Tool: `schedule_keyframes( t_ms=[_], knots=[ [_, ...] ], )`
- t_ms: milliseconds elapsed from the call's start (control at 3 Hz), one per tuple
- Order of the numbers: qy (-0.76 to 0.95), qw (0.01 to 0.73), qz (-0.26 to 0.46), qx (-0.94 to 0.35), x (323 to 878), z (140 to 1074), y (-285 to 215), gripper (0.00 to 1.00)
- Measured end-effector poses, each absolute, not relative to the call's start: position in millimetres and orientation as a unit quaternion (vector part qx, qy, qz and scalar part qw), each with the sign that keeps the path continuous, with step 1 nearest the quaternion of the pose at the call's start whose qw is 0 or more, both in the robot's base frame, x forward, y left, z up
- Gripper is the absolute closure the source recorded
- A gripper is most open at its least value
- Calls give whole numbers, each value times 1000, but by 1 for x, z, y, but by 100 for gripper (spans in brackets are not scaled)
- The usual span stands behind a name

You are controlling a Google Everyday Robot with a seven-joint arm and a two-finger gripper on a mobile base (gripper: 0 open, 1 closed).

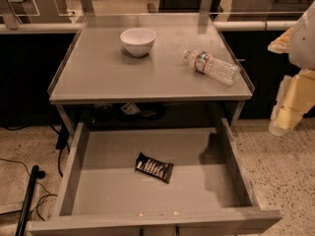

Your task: Pick rxbar chocolate from top drawer and place on counter

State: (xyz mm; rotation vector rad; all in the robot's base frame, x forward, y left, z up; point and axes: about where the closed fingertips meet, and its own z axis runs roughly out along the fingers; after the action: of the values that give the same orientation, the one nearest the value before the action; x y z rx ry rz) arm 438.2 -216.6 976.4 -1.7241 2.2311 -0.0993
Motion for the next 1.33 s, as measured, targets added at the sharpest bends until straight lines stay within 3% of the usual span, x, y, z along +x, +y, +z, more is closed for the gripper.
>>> schedule_keyframes(
  t_ms=[667,1333],
  knots=[
    [780,177,-11,-600,436,959,-216,0],
    [765,227,58,-600,420,893,-199,0]
  ],
)
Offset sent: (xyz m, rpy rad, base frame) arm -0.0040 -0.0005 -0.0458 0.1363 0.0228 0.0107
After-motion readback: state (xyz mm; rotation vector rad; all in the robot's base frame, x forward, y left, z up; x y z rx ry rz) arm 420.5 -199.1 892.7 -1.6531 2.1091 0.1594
